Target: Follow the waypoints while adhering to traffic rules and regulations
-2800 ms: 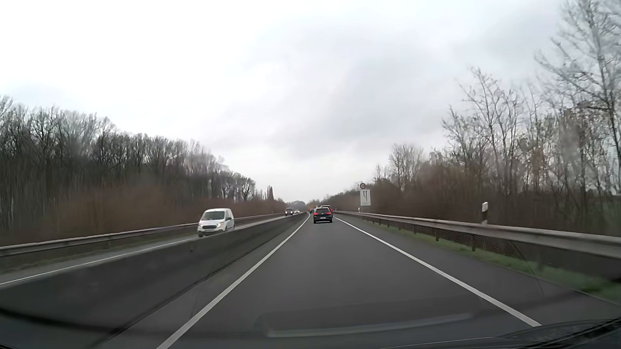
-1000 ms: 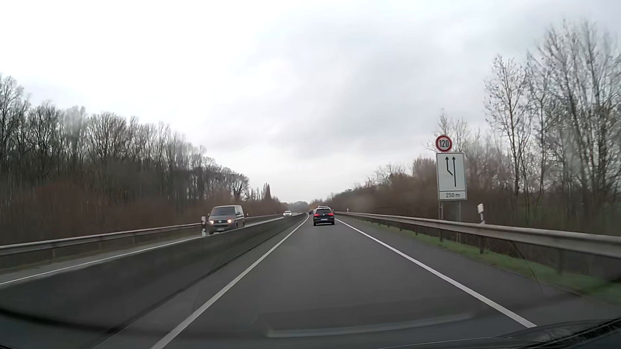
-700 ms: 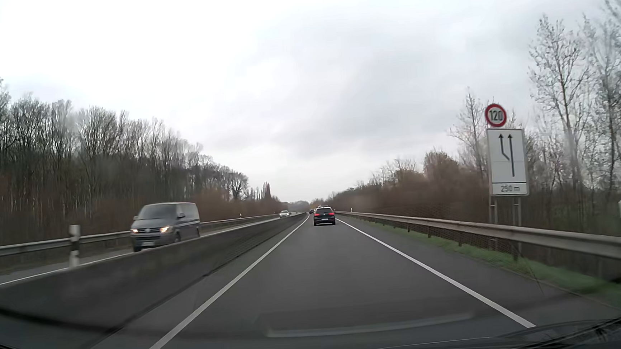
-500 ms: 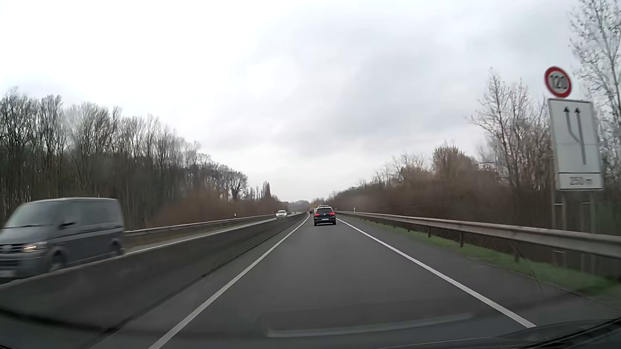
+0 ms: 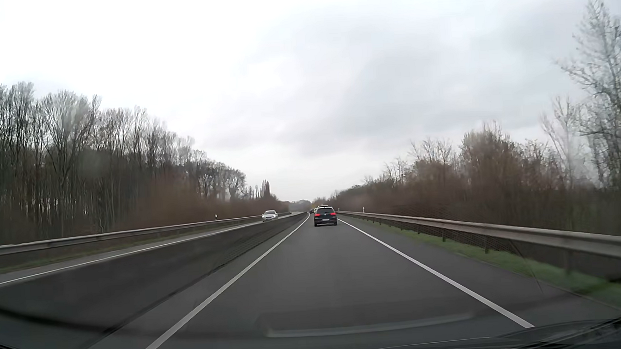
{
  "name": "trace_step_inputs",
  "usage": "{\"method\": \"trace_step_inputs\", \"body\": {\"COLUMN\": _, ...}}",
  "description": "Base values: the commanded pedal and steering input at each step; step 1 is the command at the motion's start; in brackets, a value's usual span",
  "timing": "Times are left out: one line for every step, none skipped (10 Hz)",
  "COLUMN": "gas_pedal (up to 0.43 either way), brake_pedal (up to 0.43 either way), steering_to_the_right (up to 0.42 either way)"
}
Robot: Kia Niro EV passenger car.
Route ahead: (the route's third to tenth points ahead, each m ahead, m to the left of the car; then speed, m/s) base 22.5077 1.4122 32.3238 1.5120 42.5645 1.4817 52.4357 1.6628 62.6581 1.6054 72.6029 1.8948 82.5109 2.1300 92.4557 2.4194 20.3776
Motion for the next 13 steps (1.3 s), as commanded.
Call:
{"method": "trace_step_inputs", "body": {"gas_pedal": 0.039, "brake_pedal": 0.000, "steering_to_the_right": -0.001}}
{"method": "trace_step_inputs", "body": {"gas_pedal": 0.020, "brake_pedal": 0.000, "steering_to_the_right": -0.001}}
{"method": "trace_step_inputs", "body": {"gas_pedal": 0.000, "brake_pedal": 0.000, "steering_to_the_right": 0.000}}
{"method": "trace_step_inputs", "body": {"gas_pedal": 0.000, "brake_pedal": 0.000, "steering_to_the_right": 0.000}}
{"method": "trace_step_inputs", "body": {"gas_pedal": 0.000, "brake_pedal": 0.000, "steering_to_the_right": -0.001}}
{"method": "trace_step_inputs", "body": {"gas_pedal": 0.000, "brake_pedal": 0.000, "steering_to_the_right": 0.000}}
{"method": "trace_step_inputs", "body": {"gas_pedal": 0.000, "brake_pedal": 0.000, "steering_to_the_right": -0.001}}
{"method": "trace_step_inputs", "body": {"gas_pedal": 0.000, "brake_pedal": 0.000, "steering_to_the_right": 0.000}}
{"method": "trace_step_inputs", "body": {"gas_pedal": 0.000, "brake_pedal": 0.000, "steering_to_the_right": -0.001}}
{"method": "trace_step_inputs", "body": {"gas_pedal": 0.000, "brake_pedal": 0.000, "steering_to_the_right": 0.000}}
{"method": "trace_step_inputs", "body": {"gas_pedal": 0.000, "brake_pedal": 0.000, "steering_to_the_right": -0.001}}
{"method": "trace_step_inputs", "body": {"gas_pedal": 0.008, "brake_pedal": 0.000, "steering_to_the_right": -0.001}}
{"method": "trace_step_inputs", "body": {"gas_pedal": 0.008, "brake_pedal": 0.000, "steering_to_the_right": -0.001}}
